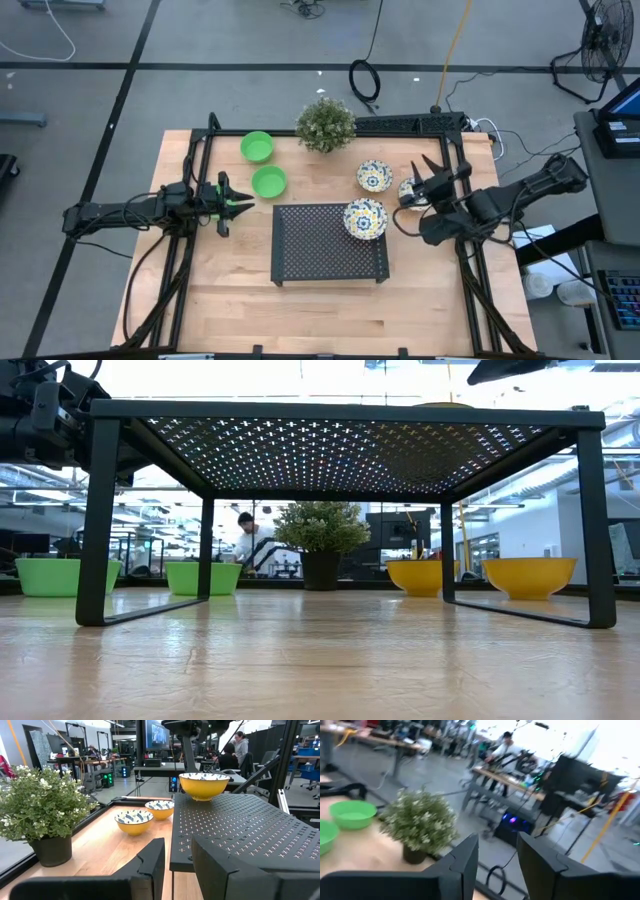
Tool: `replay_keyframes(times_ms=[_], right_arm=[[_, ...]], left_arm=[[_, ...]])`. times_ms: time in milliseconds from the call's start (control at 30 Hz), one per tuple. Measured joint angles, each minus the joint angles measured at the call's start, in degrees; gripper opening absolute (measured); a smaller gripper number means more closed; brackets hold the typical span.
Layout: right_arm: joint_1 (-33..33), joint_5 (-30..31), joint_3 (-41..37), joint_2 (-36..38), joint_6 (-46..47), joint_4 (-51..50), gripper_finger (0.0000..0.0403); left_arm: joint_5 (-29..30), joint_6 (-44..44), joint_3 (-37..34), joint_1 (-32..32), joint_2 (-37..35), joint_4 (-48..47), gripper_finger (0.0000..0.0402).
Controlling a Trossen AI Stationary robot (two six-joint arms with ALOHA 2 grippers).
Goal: Pick & Place Mini bowls
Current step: Stack the right white patterned bowl on top of the white patterned bowl on the shelf
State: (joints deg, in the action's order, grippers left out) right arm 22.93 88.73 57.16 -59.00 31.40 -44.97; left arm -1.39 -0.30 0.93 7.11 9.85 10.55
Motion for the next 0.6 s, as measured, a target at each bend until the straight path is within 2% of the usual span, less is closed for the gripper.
replay_keyframes(times_ms=[267,367,467,600], right_arm=[[-4.9,1.1,-12.9,1.1,-23.0,29.3,0.0124],[-8.9,-1.5,-15.7,1.2,-30.6,37.2,0.0124],[-14.0,-11.7,-16.3,1.7,-36.4,43.9,0.0124],[-21.1,-31.5,-16.3,2.4,-44.2,54.9,0.0126]], left_arm=[[0.0,0.0,0.0,0.0,0.0,0.0,0.0099],[0.0,0.0,0.0,0.0,0.0,0.0,0.0099],[0.0,0.0,0.0,0.0,0.0,0.0,0.0099],[0.0,0.0,0.0,0.0,0.0,0.0,0.0099]])
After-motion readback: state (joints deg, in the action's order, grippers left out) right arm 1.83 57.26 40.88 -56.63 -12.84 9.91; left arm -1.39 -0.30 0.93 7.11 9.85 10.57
